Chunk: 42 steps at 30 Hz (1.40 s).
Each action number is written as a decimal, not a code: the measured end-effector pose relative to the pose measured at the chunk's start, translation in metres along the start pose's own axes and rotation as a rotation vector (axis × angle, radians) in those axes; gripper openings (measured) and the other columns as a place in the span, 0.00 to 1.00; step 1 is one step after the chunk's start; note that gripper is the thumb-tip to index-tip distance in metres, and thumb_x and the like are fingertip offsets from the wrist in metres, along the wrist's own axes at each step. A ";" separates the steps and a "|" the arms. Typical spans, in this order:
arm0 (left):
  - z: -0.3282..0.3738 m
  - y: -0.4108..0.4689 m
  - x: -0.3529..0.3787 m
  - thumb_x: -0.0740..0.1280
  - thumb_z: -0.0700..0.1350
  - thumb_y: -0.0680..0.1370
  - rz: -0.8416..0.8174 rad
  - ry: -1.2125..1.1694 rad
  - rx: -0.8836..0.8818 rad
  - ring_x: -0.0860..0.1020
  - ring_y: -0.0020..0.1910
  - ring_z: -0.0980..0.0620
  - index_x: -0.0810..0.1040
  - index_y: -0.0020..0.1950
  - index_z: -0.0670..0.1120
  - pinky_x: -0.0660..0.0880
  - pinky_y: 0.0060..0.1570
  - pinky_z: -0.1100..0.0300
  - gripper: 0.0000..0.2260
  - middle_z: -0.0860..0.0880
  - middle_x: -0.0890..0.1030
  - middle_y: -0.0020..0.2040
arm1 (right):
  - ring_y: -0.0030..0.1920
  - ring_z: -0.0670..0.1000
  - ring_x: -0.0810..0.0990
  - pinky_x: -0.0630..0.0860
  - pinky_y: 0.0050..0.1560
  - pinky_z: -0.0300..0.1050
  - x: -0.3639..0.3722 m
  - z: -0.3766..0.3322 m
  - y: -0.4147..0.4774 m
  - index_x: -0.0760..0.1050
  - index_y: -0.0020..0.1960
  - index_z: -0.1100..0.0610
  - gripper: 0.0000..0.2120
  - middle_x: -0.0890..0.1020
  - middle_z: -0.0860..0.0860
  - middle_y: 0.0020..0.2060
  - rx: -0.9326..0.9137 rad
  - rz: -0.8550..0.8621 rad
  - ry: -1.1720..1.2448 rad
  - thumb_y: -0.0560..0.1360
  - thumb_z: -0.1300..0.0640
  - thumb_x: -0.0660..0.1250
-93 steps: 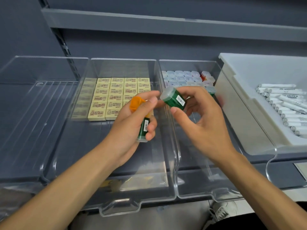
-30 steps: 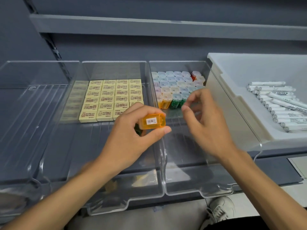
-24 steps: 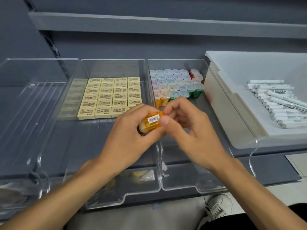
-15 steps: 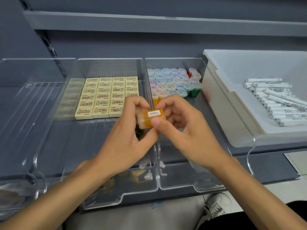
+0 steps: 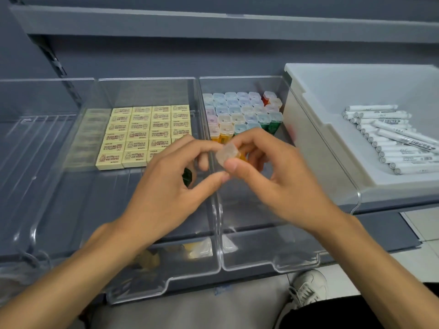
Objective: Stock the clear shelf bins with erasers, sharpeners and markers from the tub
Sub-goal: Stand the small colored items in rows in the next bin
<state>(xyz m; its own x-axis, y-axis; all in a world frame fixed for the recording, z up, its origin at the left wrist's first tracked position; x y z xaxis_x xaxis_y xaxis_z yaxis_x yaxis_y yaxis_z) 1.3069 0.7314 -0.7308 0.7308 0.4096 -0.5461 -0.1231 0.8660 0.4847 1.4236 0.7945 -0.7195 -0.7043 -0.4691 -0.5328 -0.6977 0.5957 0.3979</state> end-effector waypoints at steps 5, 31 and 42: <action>-0.018 -0.001 0.004 0.60 0.47 0.76 -0.012 -0.140 -0.182 0.74 0.45 0.55 0.75 0.58 0.52 0.70 0.48 0.64 0.12 0.54 0.73 0.43 | 0.40 0.55 0.80 0.78 0.48 0.61 -0.023 0.076 -0.003 0.68 0.52 0.53 0.09 0.80 0.54 0.39 0.372 0.151 0.056 0.80 0.48 0.62; -0.032 -0.004 -0.015 0.63 0.49 0.80 0.195 -0.239 -0.164 0.77 0.42 0.50 0.75 0.52 0.60 0.76 0.34 0.67 0.05 0.53 0.73 0.50 | 0.35 0.38 0.75 0.69 0.35 0.25 -0.036 0.119 0.020 0.65 0.63 0.55 0.18 0.74 0.48 0.50 0.432 0.396 -0.154 0.77 0.64 0.66; -0.029 -0.006 -0.004 0.62 0.41 0.73 0.080 -0.267 -0.226 0.72 0.49 0.60 0.75 0.55 0.57 0.75 0.48 0.56 0.15 0.56 0.69 0.50 | 0.44 0.36 0.78 0.74 0.41 0.26 -0.037 0.095 0.007 0.60 0.71 0.50 0.29 0.67 0.46 0.59 0.401 0.317 -0.187 0.76 0.61 0.69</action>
<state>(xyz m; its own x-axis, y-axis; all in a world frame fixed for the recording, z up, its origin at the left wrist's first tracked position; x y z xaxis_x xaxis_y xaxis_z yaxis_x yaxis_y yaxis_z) 1.2847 0.7327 -0.7515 0.8588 0.4148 -0.3006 -0.3103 0.8881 0.3391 1.4576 0.8778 -0.7679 -0.8112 -0.1241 -0.5715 -0.3247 0.9083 0.2636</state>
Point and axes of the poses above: each hand's wrist, its own y-axis towards the middle knuckle, its own x-axis out of the palm, z = x × y, the point moved 9 cm from there along y, towards the middle knuckle
